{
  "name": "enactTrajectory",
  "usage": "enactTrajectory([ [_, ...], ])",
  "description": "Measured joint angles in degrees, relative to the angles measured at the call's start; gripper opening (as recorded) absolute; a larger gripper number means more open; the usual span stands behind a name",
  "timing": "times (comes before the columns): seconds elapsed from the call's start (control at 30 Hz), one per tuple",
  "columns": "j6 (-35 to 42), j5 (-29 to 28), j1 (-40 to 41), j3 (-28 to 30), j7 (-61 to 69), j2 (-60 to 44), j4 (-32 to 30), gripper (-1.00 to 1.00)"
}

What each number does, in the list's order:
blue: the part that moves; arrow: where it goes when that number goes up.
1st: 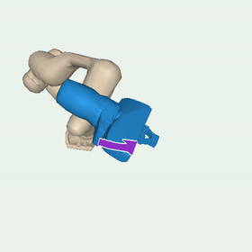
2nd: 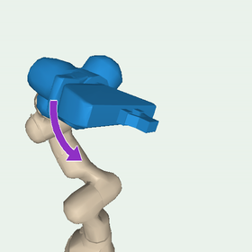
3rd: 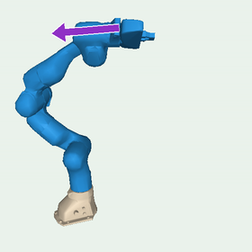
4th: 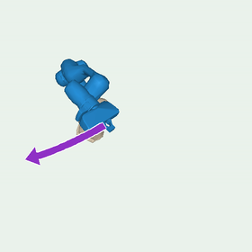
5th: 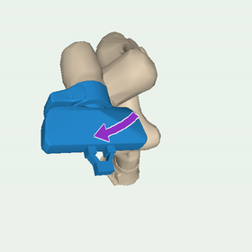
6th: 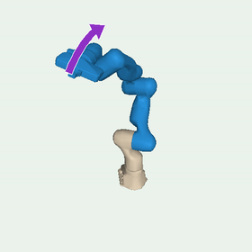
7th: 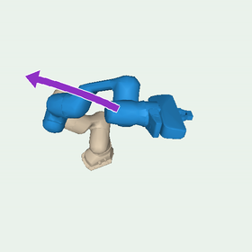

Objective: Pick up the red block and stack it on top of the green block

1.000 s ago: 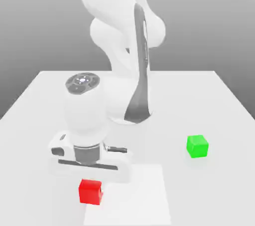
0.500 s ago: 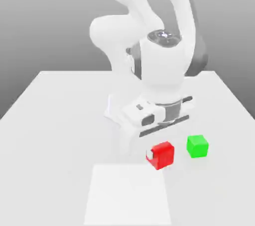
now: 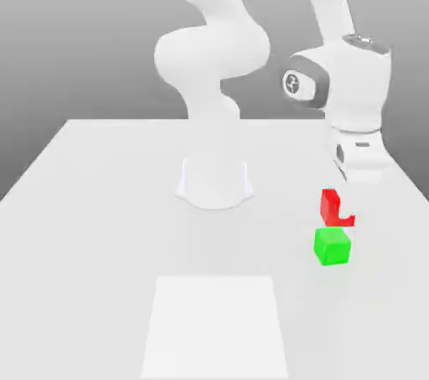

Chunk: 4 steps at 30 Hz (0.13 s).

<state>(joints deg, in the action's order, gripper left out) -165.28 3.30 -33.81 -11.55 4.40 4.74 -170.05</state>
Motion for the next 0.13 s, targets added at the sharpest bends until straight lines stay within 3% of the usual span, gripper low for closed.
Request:
enactTrajectory([
  [0.03, -2.0, -1.34, 0.46, 0.04, -0.89, -2.1, 0.07, -1.0],
  [0.07, -3.43, -2.56, 0.51, 0.27, -1.72, -3.6, 0.12, 1.0],
  [0.13, -3.43, -2.56, 0.43, 0.28, -1.72, -3.6, 0.12, 1.0],
])
